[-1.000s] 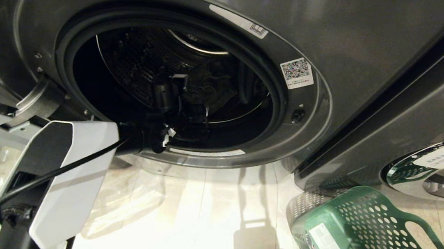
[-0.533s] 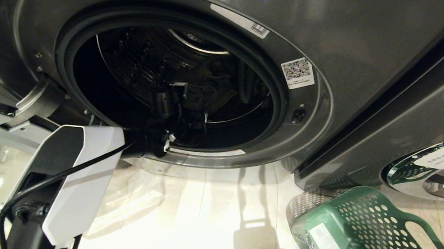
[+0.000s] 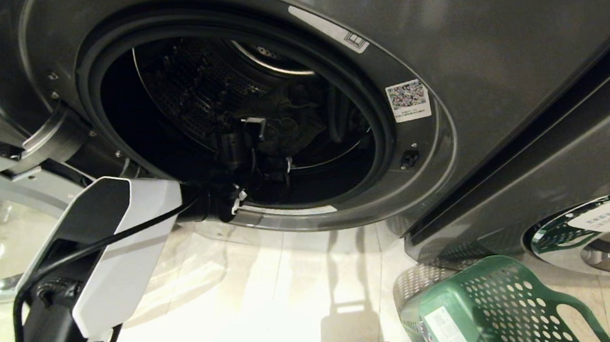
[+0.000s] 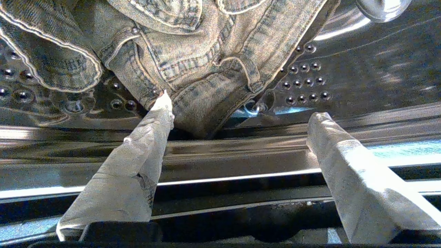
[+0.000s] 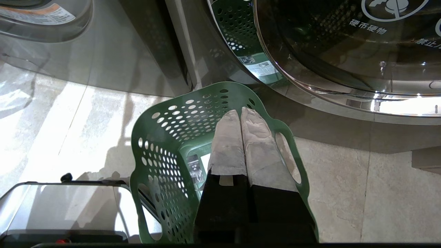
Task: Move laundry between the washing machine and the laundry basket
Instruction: Pick a cloth and place it into the basket
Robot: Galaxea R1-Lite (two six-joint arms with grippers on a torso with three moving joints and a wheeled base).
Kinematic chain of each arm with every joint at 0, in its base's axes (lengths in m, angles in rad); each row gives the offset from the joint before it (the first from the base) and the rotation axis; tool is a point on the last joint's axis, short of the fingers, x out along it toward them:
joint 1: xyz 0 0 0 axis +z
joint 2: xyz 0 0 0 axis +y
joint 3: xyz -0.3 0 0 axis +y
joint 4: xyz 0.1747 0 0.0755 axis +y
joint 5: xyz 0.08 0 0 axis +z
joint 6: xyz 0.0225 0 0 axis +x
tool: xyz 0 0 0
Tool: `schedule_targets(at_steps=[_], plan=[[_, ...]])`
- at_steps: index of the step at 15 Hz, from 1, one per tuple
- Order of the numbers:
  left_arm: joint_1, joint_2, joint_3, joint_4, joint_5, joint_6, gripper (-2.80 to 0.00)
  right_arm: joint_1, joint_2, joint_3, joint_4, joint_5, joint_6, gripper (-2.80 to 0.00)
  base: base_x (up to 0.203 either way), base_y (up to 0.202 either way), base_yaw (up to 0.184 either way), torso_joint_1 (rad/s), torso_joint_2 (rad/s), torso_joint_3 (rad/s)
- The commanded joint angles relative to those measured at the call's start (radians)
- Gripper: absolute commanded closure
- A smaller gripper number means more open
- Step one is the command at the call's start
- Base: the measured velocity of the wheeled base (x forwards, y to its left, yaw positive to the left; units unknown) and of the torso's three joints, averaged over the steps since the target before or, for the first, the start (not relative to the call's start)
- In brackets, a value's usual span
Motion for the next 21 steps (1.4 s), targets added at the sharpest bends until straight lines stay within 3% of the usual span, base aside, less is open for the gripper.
schedule_targets(at_steps=[1,7,10,21], plan=[[0.000,0.006,0.002,-0.008,0.001,0.001,-2.80,0.001,0.001,0.000,0.000,0.000,0.000,0.00,0.000,0.000,0.000,0.000,0.00,0.000],[0.002,0.043,0.001,-0.064,0.013,0.081,-2.80,0.000,0.001,0.000,0.000,0.000,0.000,0.00,0.000,0.000,0.000,0.000,0.00,0.000],[0.006,0.049,0.000,-0.069,0.058,0.081,-2.80,0.000,0.001,0.000,0.000,0.000,0.000,0.00,0.000,0.000,0.000,0.000,0.00,0.000],[0.106,-0.055,0.003,-0.090,0.054,0.069,-2.80,0.001,0.001,0.000,0.000,0.000,0.000,0.00,0.000,0.000,0.000,0.000,0.00,0.000]])
